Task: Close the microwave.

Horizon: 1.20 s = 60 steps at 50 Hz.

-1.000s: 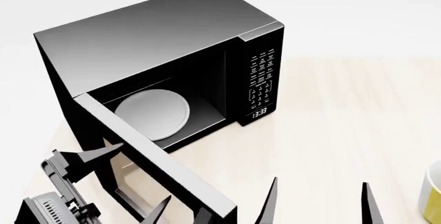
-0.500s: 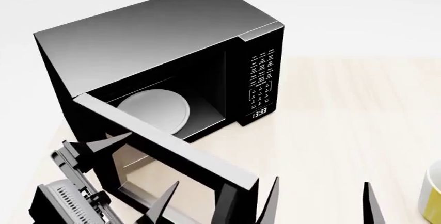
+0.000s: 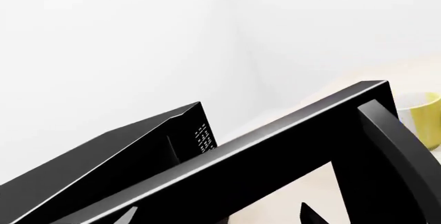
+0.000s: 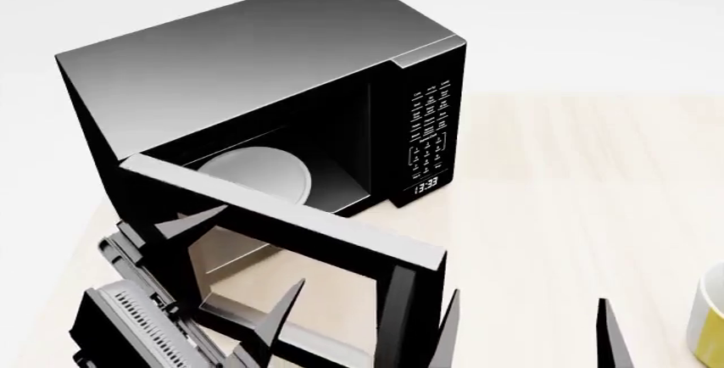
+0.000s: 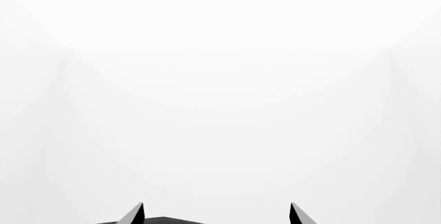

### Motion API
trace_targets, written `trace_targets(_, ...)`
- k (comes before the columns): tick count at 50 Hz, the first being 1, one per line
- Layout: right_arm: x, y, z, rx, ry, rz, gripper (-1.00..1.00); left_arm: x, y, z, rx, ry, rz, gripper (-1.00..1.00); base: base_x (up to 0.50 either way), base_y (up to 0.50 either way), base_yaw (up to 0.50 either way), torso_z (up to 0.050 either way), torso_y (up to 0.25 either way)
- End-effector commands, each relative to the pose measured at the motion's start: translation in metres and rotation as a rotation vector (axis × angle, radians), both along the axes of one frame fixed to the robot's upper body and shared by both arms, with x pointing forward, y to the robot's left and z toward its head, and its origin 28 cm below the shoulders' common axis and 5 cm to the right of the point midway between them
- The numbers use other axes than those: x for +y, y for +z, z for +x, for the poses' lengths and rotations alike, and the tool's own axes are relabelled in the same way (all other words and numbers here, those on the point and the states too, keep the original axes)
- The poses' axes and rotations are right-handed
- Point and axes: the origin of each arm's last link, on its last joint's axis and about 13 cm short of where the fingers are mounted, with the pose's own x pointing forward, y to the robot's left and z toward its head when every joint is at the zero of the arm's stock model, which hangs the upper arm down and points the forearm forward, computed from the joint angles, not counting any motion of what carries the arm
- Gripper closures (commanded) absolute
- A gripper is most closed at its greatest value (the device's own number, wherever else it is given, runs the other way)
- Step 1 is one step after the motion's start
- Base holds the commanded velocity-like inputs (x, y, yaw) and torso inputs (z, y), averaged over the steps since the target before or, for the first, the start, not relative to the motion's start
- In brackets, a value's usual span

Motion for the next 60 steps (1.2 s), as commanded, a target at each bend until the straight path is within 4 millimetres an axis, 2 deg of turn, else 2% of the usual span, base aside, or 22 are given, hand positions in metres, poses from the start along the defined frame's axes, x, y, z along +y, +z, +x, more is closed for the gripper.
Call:
trace_targets(1, -0.001, 0.001, 0.001, -0.006, -0.005, -0.006, -1.00, 0.003, -0.005, 0.007, 0.011, 0.062, -0.001, -1.00, 0.00, 0.00, 0.00, 0.000, 0.000)
trace_targets(60, -0.002, 0.001, 0.002, -0.007, -0.008, -0.003, -1.00, 0.001, -0.025, 0.034, 0.042, 0.244, -0.053, -1.00, 0.00, 0.00, 0.00, 0.000, 0.000)
